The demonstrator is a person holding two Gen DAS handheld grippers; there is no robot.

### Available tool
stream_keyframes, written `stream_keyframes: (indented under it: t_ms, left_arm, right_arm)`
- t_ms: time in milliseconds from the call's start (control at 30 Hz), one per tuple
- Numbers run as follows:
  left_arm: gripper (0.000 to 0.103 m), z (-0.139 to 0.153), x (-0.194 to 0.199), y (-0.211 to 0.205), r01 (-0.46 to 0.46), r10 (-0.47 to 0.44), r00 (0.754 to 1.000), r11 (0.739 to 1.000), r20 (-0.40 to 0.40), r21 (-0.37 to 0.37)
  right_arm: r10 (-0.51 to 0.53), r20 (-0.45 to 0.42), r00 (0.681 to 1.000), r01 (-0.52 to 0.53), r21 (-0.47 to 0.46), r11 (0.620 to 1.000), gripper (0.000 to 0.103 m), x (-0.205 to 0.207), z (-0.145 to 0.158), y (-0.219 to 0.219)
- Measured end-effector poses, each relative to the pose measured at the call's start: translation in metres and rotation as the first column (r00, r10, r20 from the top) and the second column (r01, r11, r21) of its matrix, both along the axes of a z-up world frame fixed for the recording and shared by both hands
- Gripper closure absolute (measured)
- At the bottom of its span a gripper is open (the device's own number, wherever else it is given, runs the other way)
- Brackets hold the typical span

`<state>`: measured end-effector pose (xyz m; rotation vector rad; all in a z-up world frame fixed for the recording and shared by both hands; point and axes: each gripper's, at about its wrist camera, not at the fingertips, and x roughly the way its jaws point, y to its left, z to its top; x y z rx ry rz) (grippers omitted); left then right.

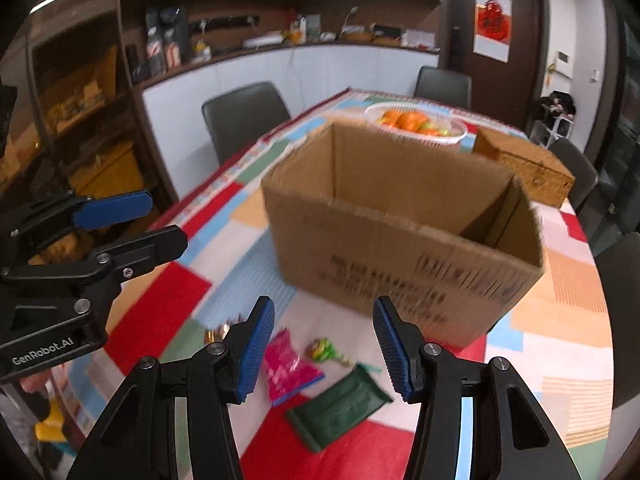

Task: Organize snacks
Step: 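Move both tools back from the box to the remaining snacks, then grasp the gold-wrapped candy with the left tool while the right tool grasps another green lollipop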

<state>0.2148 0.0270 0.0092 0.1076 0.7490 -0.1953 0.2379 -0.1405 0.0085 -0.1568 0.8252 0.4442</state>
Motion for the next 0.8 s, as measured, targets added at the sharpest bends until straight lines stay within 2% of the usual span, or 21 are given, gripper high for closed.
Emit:
stream_keyframes:
  t_ms: [367, 533, 733, 800]
  left_arm:
    - [0.053, -0.067, 0.009, 0.009, 0.008, -0.005, 0.981, 1.000, -0.192, 0.011]
    - [0.053, -0.089, 0.018, 0.013, -0.002, 0.010, 0.971, 0.999, -0.238, 0.034]
    - [0.054, -0.108, 0.030, 0.014, 0.008, -0.001, 0.962, 1.000, -0.274, 0.024]
    - [0.057, -0.113, 0.034, 0.014, 0.007, 0.000, 0.958, 1.000, -0.285, 0.021]
  right_arm:
    - [0.023, -0.138, 0.990, -0.036, -0.093, 0.995, 0.050, 0.002, -0.057, 0.008]
    - [0.018, -0.177, 0.984, -0.042, -0.136, 0.990, 0.050, 0.017, -0.078, 0.012]
    - [0.015, -0.194, 0.981, -0.049, -0.174, 0.984, 0.051, 0.033, -0.098, 0.015]
    - [0.025, -0.198, 0.980, -0.062, -0.183, 0.981, 0.051, 0.037, -0.101, 0.018]
